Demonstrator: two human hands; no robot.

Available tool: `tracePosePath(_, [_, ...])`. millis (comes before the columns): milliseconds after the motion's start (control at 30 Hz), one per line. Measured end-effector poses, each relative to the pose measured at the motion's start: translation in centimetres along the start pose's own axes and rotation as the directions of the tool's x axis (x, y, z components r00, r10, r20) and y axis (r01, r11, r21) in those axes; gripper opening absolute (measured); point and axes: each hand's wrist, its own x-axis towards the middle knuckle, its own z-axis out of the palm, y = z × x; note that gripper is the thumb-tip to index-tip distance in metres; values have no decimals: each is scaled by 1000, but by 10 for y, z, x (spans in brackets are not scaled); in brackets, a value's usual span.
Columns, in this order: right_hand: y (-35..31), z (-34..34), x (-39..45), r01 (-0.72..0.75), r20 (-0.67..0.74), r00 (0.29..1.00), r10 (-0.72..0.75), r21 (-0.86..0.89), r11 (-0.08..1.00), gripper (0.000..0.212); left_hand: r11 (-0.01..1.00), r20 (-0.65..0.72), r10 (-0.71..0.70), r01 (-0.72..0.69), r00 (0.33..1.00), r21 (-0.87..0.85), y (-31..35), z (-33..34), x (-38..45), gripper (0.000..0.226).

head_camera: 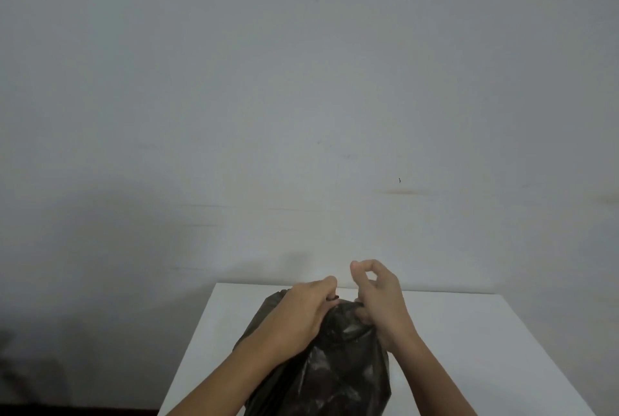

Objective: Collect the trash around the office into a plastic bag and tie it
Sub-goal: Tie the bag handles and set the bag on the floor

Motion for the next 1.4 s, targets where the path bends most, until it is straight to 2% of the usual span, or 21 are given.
tracePosePath(33, [-2,-2,0,-13,27,1000,10,82,997,21,998,17,-49,49,999,-29,-1,0,3,21])
tracePosePath(100, [-6,-7,-1,-14,116,993,-7,183,983,5,950,80,-170,185,982,-250,-6,0,10,22])
tracePosePath(167, [-4,-11,-9,52,193,978,-84,161,986,24,791,175,-282,332,943,-513,-11,-3,17,24])
tracePosePath(233, [1,-14,-17,179,251,949,-192,73,981,43,629,275,-355,445,894,-637,-14,-3,20,25])
tracePosePath(300, [5,-13,-22,245,303,920,-250,55,968,48,478,363,-366,507,857,-717,-13,-3,22,23])
tracePosePath(367, [9,-10,-22,318,288,906,-310,18,948,29,372,417,-345,530,841,-762,-13,-2,22,20])
tracePosePath(400, [12,-8,-22,341,263,908,-326,-12,940,17,353,424,-341,532,839,-770,-13,-2,22,21])
tracePosePath(433, [14,-6,-22,354,234,912,-337,-34,935,11,358,409,-348,523,844,-774,-13,-1,21,22])
tracePosePath(467, [17,-6,-23,365,203,916,-347,-57,929,12,422,361,-373,503,855,-754,-14,1,21,23])
tracePosePath(500, [21,-8,-24,373,172,919,-354,-97,923,16,540,265,-412,467,872,-700,-18,4,21,25])
tracePosePath(567, [34,-16,-28,368,95,930,-355,-216,904,25,796,20,-440,400,898,-453,-29,7,20,29])
tracePosePath(633, [53,-29,-35,299,22,951,-308,-311,902,30,878,-122,-449,412,885,-243,-46,8,13,35])
tracePosePath(700, [71,-41,-45,233,-7,968,-250,-335,913,30,892,-195,-451,444,871,-82,-60,10,1,35])
tracePosePath(767, [79,-46,-53,189,-25,978,-207,-314,930,34,880,-205,-458,473,865,30,-64,15,-6,27])
tracePosePath(867, [64,-45,-58,160,-39,985,-165,-101,982,41,914,-215,-395,406,893,7,-56,15,4,18])
tracePosePath(967, [31,-43,-56,166,-25,986,-165,39,985,39,978,-129,-199,190,971,-82,-31,1,33,13])
tracePosePath(1100, [3,-53,-48,164,135,979,-154,-66,984,21,982,7,86,-84,996,-167,24,-4,68,15])
tracePosePath(1167, [-2,-70,-48,151,202,972,-117,-162,975,33,964,94,168,-144,981,-224,50,6,81,15])
tracePosePath(1233, [-7,-90,-53,158,219,969,-115,-193,968,22,944,126,212,-169,969,-282,71,20,91,15])
tracePosePath(1300, [-11,-117,-58,142,148,983,-108,-242,960,23,927,121,209,-157,970,-341,90,36,98,15])
tracePosePath(1400, [-16,-171,-71,125,-48,988,-150,-337,933,29,914,108,125,-73,986,-398,115,70,105,14])
